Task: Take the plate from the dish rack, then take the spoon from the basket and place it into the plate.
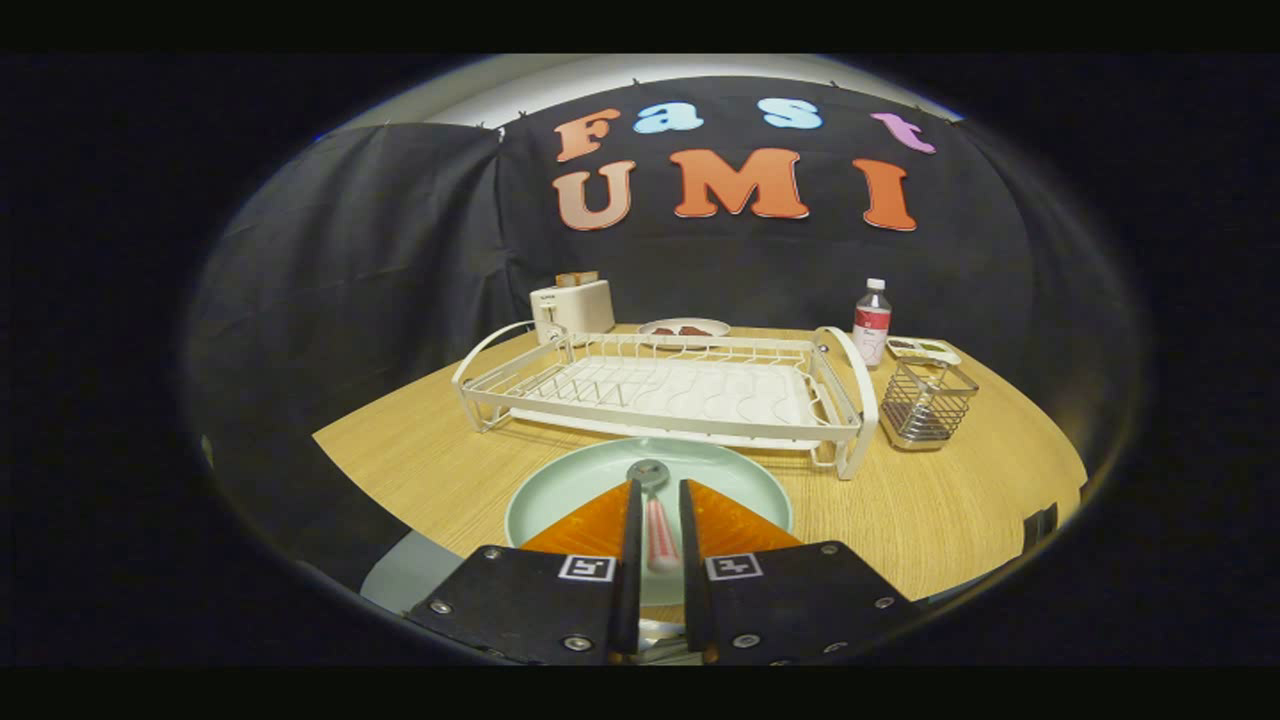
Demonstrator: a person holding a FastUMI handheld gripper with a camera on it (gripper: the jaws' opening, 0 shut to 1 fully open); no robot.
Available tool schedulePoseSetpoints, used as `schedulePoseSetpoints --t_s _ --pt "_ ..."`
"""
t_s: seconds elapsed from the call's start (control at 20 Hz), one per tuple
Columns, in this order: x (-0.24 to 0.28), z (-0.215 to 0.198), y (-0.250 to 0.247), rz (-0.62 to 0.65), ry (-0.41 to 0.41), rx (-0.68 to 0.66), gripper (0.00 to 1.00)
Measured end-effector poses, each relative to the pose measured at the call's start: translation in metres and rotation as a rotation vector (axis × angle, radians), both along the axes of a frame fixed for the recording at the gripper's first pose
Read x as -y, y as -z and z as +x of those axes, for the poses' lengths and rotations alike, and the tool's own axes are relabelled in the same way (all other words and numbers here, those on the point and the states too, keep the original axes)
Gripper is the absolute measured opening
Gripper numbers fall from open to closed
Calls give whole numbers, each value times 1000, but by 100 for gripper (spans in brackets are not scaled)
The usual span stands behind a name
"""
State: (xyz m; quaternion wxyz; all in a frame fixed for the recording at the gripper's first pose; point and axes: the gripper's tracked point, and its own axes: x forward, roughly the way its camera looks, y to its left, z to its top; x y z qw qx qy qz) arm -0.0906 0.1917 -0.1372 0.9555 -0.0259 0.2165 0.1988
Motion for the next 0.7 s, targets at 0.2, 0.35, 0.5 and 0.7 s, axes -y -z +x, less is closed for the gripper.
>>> schedulePoseSetpoints --t_s 0.2,0.35,0.5,0.7 --pt "19 15 -16 18 55 22 39" --pt "38 25 -30 14 90 56 58" --pt "59 32 -44 11 125 75 79" --pt "95 42 -64 -15 191 124 98"
